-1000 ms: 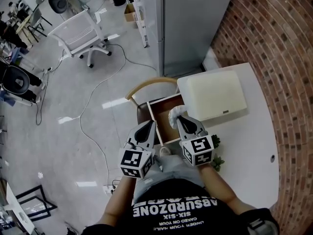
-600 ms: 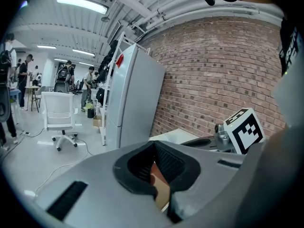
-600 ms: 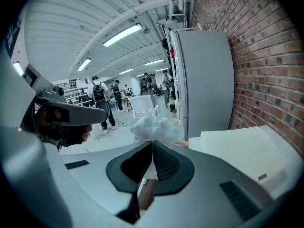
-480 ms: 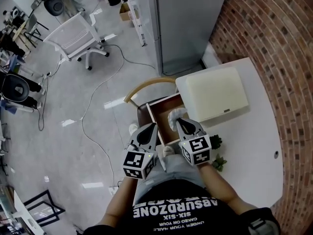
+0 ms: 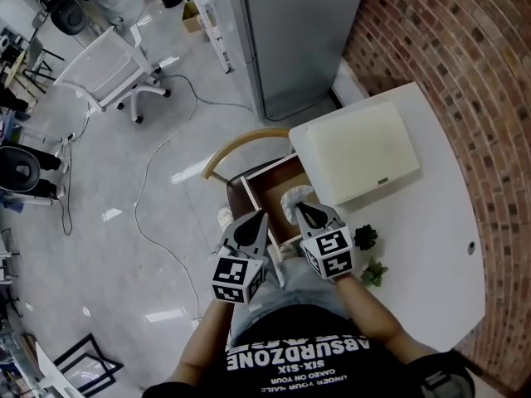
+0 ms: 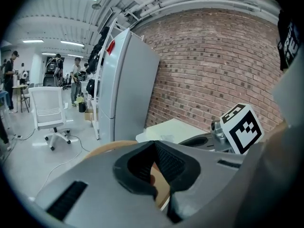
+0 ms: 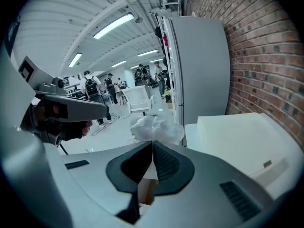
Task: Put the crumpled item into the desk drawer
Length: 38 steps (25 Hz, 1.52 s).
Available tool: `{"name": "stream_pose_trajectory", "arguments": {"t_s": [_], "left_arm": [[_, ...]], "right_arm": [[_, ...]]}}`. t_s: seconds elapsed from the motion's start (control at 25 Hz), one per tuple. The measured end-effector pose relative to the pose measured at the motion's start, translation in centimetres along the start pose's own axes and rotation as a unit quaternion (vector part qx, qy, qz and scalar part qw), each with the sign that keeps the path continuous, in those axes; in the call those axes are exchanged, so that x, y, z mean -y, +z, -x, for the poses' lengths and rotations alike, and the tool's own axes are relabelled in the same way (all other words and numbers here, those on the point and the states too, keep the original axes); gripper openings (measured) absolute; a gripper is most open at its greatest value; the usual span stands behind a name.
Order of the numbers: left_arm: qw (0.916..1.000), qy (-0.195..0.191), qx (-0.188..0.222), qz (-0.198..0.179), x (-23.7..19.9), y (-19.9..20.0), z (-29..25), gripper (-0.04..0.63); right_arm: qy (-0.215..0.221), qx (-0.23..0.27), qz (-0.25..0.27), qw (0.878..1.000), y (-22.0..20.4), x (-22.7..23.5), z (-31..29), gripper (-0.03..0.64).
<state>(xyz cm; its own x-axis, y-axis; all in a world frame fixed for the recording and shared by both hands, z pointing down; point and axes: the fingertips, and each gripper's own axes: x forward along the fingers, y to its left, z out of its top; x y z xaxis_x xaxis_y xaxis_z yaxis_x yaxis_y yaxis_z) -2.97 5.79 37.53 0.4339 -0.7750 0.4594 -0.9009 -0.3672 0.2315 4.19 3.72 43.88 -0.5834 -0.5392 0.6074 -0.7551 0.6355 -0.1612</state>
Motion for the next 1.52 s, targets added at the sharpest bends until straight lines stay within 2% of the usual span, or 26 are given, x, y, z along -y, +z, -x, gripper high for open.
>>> {"name": "stream_pose_trajectory", "arguments": {"t_s": [0.56,1.52], "left_arm": [[0.9974,-0.043,-0.04,-0.041,-2.0,-0.4,-4.0,0.005],[0.9939,-0.076,-0.072,-0.034,-3.6,-2.6,-5.0,0.005]], "right_arm": [[-0.013,-0.049,-0.026,0.998,-2.2,1.4,-3.5,0.006],[-0.025,-0.099,-0.034,0.994,-5.1,1.2,-6.6,0.006]]}}
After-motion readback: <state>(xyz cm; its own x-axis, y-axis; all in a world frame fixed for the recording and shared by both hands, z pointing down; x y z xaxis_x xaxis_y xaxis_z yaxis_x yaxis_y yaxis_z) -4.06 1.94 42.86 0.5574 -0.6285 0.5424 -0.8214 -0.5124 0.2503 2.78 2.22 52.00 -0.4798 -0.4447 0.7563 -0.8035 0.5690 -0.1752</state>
